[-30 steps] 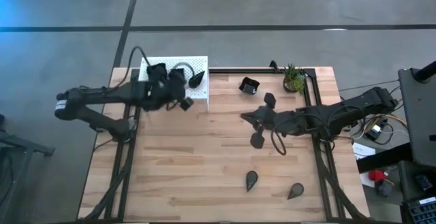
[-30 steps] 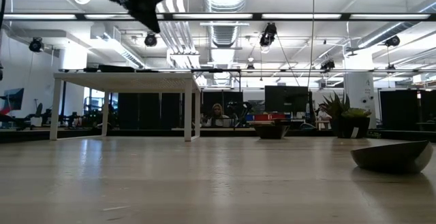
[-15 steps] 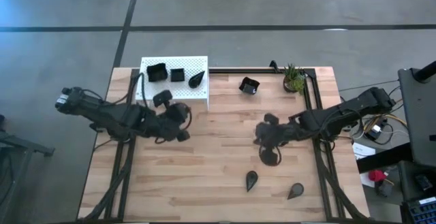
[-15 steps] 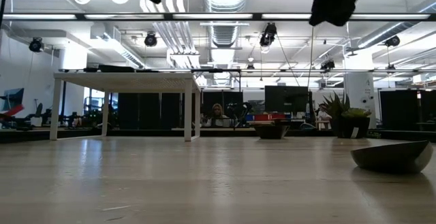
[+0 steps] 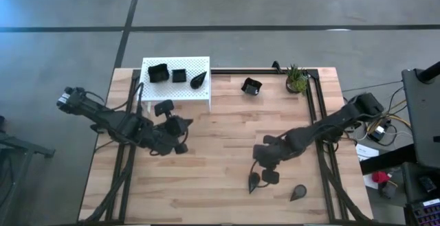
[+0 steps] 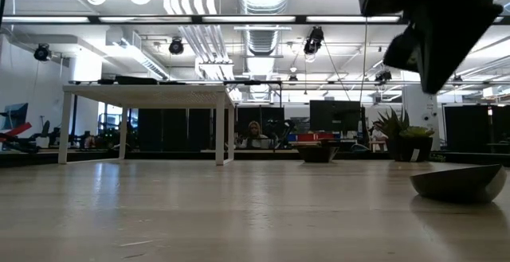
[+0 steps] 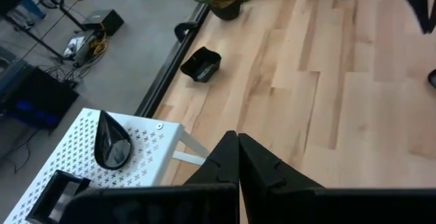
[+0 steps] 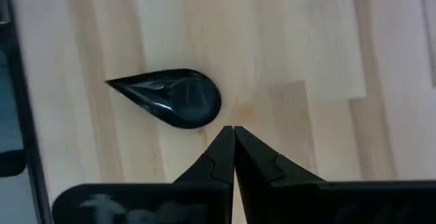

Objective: Pick & Place Mini shaped plates
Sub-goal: Stack the drop shaped plate on top of the other drop shaped plate on the shelf

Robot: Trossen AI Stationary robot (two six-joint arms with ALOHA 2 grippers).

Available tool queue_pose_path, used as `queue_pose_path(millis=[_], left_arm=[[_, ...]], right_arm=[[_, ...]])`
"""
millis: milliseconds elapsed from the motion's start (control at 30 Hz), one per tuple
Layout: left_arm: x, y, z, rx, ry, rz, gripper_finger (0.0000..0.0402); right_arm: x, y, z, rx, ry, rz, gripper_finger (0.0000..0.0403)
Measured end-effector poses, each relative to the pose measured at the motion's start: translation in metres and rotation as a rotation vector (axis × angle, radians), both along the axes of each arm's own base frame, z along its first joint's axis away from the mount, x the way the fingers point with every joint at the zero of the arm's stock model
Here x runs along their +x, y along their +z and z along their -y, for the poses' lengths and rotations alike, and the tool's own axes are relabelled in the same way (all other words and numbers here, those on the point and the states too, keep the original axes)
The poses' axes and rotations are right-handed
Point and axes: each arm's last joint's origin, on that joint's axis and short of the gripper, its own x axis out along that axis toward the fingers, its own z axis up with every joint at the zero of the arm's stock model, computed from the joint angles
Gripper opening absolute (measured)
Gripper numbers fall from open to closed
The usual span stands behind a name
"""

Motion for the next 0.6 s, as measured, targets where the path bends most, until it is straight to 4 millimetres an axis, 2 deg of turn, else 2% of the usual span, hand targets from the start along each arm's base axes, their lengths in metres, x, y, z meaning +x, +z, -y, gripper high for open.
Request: queue_pose_path(millis=[267, 433, 600], left_arm=[[0.000, 0.000, 0.001, -0.001, -0.006, 0.002, 0.0000], [0.000, 0.000, 0.002, -0.003, -0.007, 0.002, 0.0000], [0.000, 0.000, 0.002, -0.006, -0.008, 0.005, 0.0000]], right_arm=[[0.014, -0.030, -0.006, -0.031, 0.013, -0.101, 0.0008], [0.024, -0.036, -0.014, -0.036, 0.078, -0.088, 0.0014], [0.029, -0.038, -0.021, -0.050, 0.143, -0.072, 0.0050]])
